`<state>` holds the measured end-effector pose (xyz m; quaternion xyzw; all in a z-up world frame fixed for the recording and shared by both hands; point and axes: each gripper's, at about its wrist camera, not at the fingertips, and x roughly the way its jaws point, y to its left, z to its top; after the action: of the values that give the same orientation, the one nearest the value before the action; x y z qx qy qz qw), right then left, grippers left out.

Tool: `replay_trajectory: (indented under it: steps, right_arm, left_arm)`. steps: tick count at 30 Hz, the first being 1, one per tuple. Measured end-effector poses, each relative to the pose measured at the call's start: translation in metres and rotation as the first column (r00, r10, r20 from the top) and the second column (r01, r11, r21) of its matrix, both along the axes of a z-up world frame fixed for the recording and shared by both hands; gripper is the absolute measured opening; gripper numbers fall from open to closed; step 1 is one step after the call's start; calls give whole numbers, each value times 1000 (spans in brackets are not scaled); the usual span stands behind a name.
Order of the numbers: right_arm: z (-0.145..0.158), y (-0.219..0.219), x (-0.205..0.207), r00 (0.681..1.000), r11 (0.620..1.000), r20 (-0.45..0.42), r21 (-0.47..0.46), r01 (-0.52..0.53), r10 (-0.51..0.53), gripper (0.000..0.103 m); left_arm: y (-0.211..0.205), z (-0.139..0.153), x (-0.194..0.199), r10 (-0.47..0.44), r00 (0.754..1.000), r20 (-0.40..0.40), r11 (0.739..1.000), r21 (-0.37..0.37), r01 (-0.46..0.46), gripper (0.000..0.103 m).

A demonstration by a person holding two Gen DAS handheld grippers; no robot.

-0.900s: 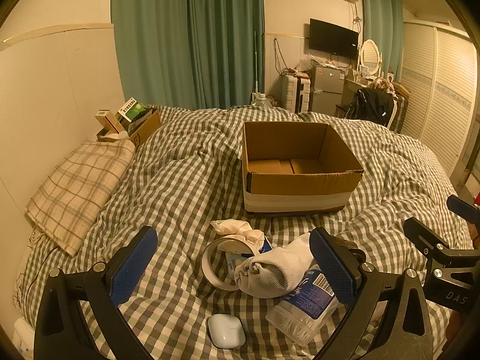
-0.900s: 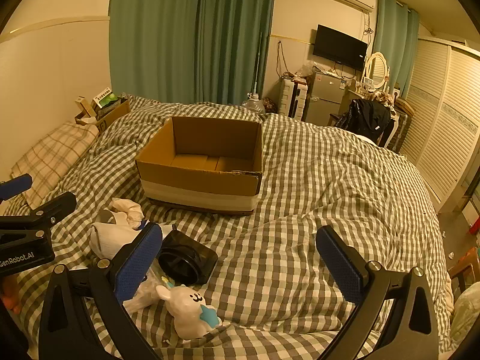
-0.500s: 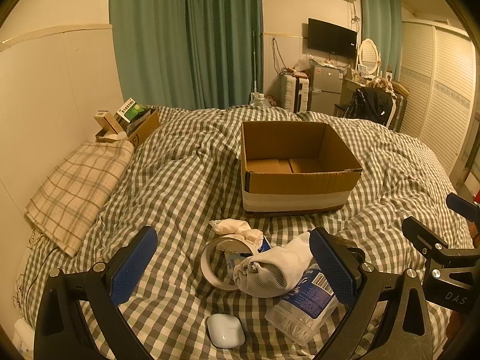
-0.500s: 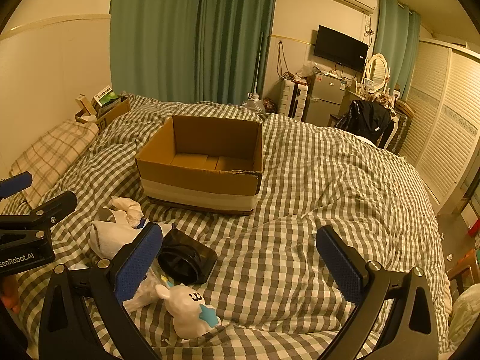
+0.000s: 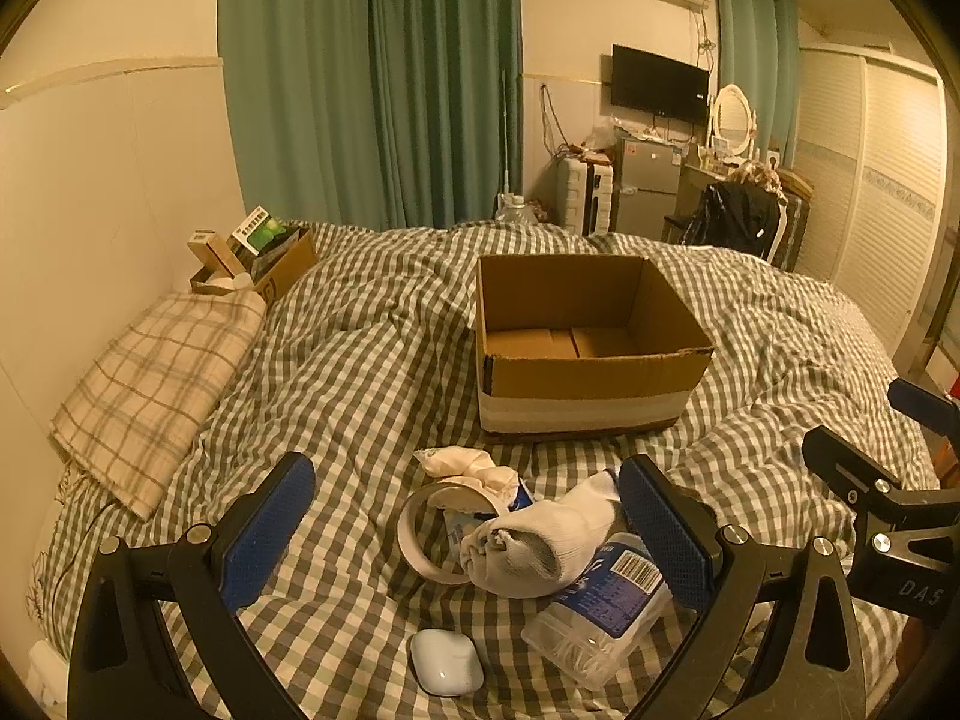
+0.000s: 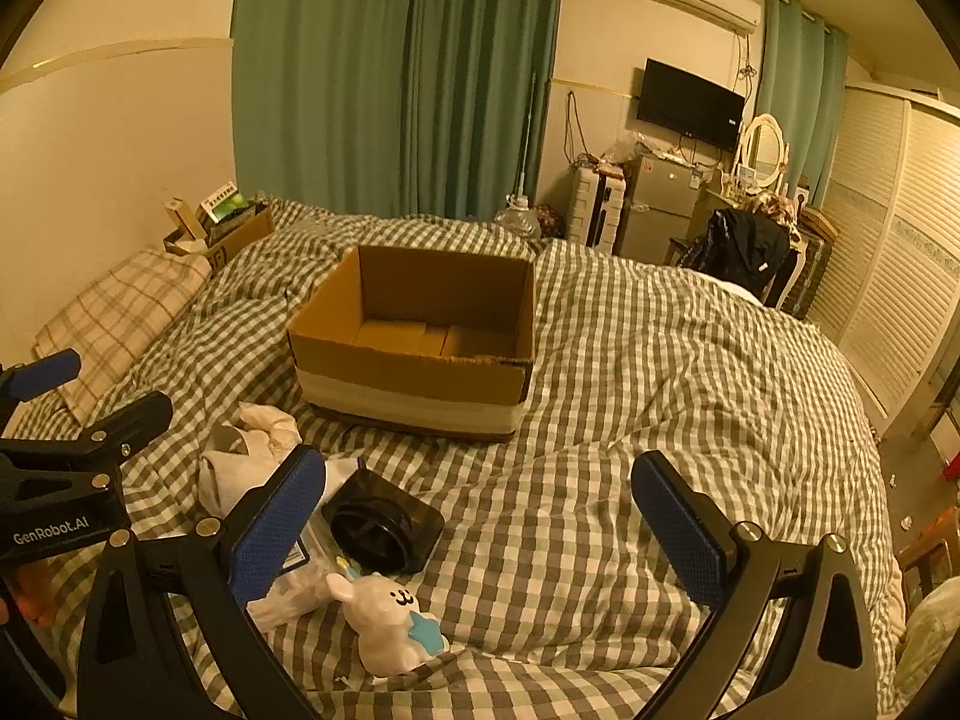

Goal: Organize objects

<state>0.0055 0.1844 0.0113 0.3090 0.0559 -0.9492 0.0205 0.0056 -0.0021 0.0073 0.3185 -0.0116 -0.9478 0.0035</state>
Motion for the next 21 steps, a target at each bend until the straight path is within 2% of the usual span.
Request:
replay_trajectory:
  steps: [6,14,21]
  right_arm:
    - [15,-1,10,1000,1000,-27,6,-9,9,102]
    - [27,-1,25,999,1000,-47,4,-27,28,99]
    - [28,3,31,999,1000,-29,7,-30,30,99]
  left_arm:
    - [1,11,12,-3,1000,-24,1000,-7,3,103]
    - [-2,8,23,18,1000,1,1000,-11,-18,103]
    - [1,0,31,8,1000,26,1000,-17,-8,103]
